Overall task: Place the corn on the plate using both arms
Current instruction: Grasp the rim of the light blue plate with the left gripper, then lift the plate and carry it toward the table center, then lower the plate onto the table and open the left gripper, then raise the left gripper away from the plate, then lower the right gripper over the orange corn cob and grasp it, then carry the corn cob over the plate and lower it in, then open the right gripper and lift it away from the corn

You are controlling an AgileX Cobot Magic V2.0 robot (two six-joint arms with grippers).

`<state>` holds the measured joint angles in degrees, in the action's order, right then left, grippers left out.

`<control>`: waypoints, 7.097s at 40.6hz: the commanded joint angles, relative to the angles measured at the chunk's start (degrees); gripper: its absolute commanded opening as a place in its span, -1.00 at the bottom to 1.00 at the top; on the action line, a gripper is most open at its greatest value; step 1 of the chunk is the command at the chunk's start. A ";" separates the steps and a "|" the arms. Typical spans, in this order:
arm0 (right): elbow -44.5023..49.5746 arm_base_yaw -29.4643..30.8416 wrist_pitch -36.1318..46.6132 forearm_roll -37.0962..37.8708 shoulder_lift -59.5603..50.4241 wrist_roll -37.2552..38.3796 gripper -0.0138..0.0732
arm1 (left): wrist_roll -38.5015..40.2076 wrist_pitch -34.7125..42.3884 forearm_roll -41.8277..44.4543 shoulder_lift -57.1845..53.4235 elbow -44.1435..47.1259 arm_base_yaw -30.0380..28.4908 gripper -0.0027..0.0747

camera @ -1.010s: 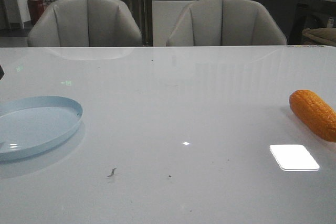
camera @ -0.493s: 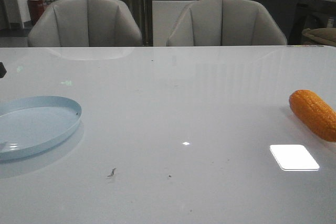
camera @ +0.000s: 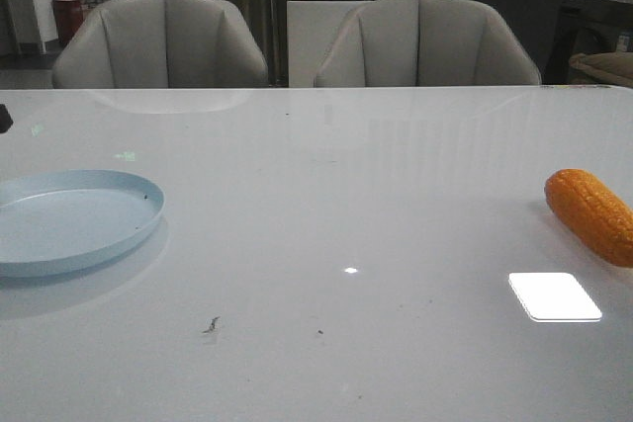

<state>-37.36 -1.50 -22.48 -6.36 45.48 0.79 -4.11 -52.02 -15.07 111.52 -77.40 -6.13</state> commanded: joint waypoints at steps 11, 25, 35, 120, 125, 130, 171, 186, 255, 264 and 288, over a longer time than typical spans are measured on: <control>-1.80 0.37 4.20 0.35 -0.04 -0.30 0.59 | 0.50 -11.44 -5.19 -2.85 -18.05 0.56 -0.70; -1.80 0.37 4.20 0.35 -0.04 -0.30 0.59 | 0.50 -14.49 -12.26 -2.85 -32.60 9.28 -0.70; -1.80 0.37 4.20 0.35 -0.04 -0.30 0.59 | 0.74 -14.46 -13.14 -1.60 -33.06 19.08 -0.70; -1.80 0.37 1.68 0.29 -0.04 -0.30 0.59 | 8.61 -14.72 34.20 -27.12 -45.27 23.29 -0.07; -1.80 0.37 -0.04 0.29 -0.04 -0.30 0.59 | 10.72 -3.97 33.56 -39.37 -25.90 20.19 -0.07; -1.93 0.37 -4.51 0.34 0.43 -0.30 0.59 | 12.97 9.05 32.75 -52.97 -2.10 17.95 -0.07; -42.86 0.31 -20.62 1.21 53.94 -0.30 0.70 | 12.97 16.08 22.75 -80.71 30.73 17.55 -0.07; -43.02 0.31 -21.08 3.44 61.02 -0.30 0.68 | 12.97 16.81 22.75 -80.71 30.73 17.55 -0.07; -65.61 -26.29 -32.79 -0.61 70.92 -1.86 -0.16 | 12.97 20.78 22.54 -80.71 30.73 17.55 -0.07; -65.61 -26.55 -36.01 -0.95 75.89 -1.86 -0.11 | 12.97 20.78 22.54 -80.71 30.73 17.55 -0.07; -79.14 -26.26 -44.30 -1.81 76.23 -1.50 0.71 | 12.97 20.68 22.54 -80.71 30.82 17.55 -0.07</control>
<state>-110.56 -28.18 -65.17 -7.68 125.85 -0.41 8.30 -36.02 7.64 30.49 -45.00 11.64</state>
